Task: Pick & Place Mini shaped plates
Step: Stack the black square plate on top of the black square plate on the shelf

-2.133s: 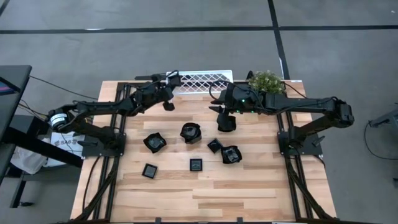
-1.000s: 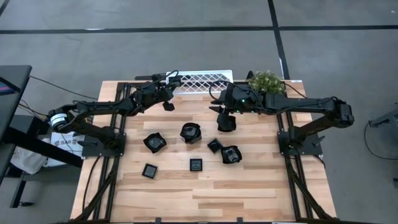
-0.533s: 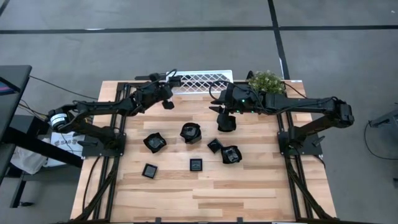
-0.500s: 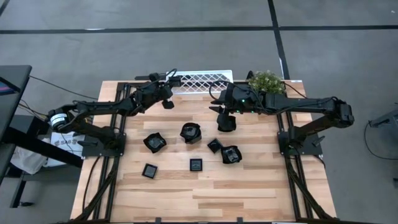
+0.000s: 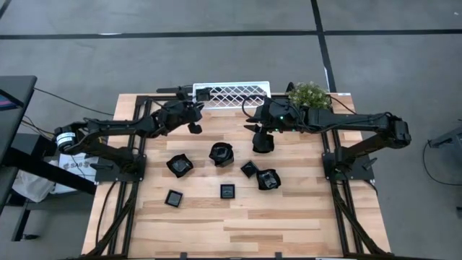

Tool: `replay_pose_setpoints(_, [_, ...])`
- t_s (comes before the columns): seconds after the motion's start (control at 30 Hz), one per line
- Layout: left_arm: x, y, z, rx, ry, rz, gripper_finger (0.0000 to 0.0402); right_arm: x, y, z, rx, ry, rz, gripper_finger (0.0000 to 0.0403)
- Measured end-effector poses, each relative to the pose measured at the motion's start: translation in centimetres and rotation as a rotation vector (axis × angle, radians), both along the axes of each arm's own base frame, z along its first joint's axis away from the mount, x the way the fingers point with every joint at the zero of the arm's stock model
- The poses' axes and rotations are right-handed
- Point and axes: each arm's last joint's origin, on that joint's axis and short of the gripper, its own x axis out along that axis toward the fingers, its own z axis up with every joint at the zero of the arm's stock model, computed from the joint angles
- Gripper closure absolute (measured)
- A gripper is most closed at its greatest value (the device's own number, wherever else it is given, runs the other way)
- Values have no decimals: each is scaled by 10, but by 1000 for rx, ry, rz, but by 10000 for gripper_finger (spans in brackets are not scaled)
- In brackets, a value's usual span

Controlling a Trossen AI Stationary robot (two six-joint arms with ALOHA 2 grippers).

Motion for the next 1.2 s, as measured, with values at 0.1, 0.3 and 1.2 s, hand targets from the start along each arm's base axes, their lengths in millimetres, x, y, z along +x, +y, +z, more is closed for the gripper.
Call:
replay_pose_setpoints(0.1, [0, 0, 0, 7, 6, 7, 362, 0, 0, 0, 0, 0, 0, 294])
replay_pose_setpoints(0.3, [-2, 2, 1, 64, 49, 47, 362, 0, 0, 0, -1, -3, 0, 294])
replay_pose_setpoints(1.2, [3, -4, 2, 30, -11, -9, 362, -1, 0, -1, 2, 13, 0, 294])
